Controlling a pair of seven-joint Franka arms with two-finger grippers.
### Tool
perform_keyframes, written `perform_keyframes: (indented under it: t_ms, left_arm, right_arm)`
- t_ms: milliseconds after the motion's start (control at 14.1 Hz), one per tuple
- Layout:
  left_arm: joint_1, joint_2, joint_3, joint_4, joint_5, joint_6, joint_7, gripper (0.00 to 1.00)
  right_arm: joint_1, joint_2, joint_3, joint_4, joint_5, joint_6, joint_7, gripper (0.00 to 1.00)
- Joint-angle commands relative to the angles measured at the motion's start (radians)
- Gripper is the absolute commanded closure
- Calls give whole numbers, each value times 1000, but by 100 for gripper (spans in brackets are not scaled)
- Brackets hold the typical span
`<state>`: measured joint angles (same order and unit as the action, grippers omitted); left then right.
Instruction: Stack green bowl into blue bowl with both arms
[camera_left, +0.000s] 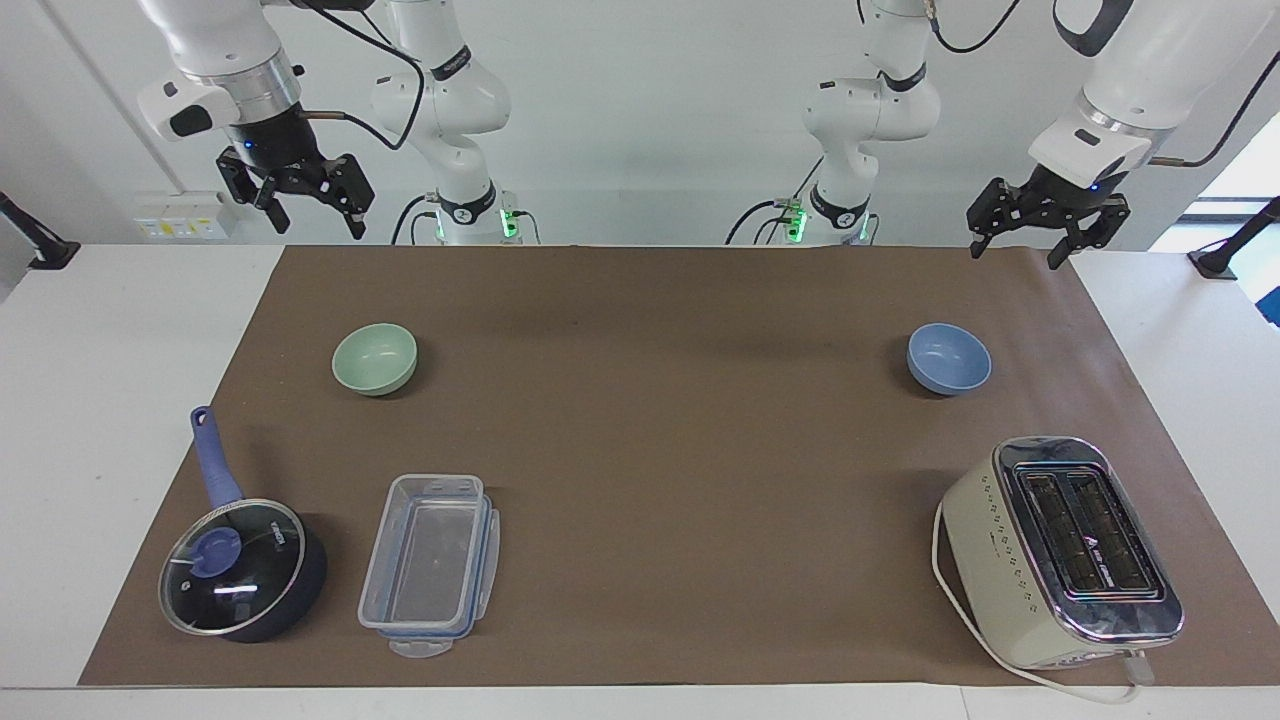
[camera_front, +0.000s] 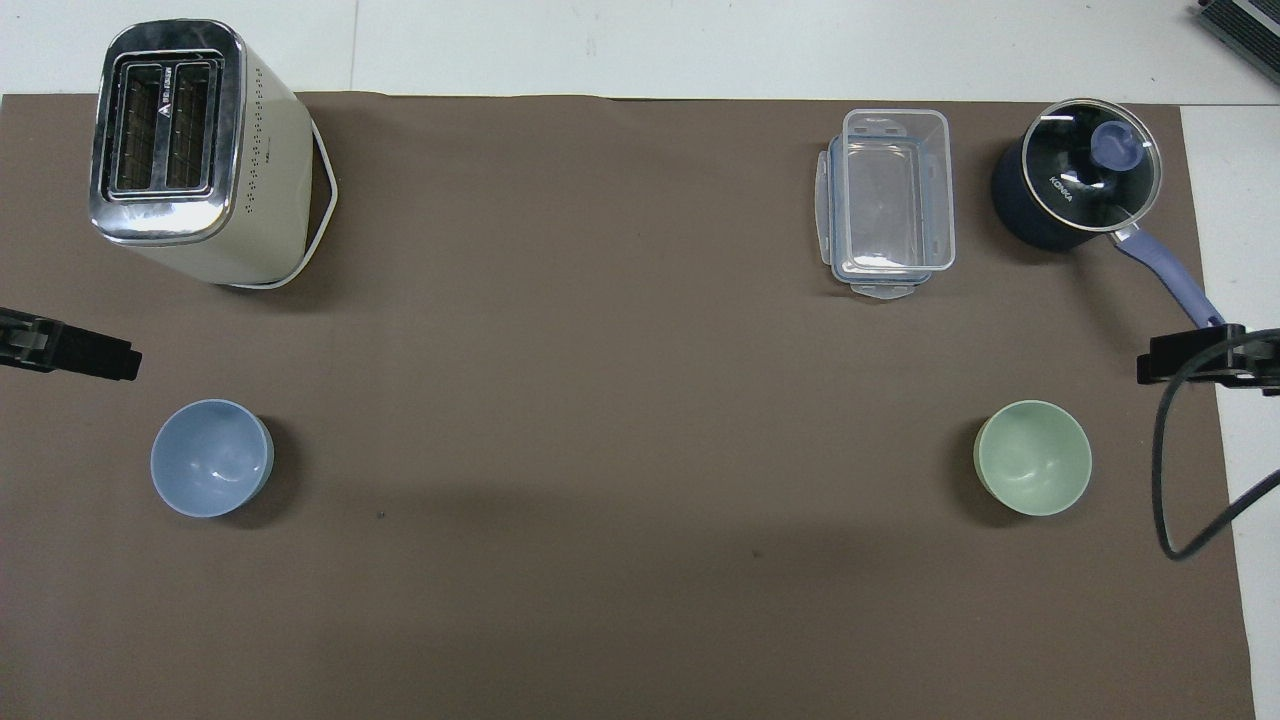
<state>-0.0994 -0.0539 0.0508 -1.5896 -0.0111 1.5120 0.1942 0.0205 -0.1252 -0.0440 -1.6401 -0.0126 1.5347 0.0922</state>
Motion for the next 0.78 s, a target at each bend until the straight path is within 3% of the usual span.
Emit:
perform_keyframes:
  t_ms: [0, 710]
  left_arm:
    - [-2, 0, 3, 20, 11, -32, 1, 0]
    - [0, -1, 3, 20, 11, -29, -7, 0]
  right_arm:
    - [-8, -8, 3, -10, 17, 7, -23, 0]
    - [-8, -8, 3, -10, 17, 7, -23, 0]
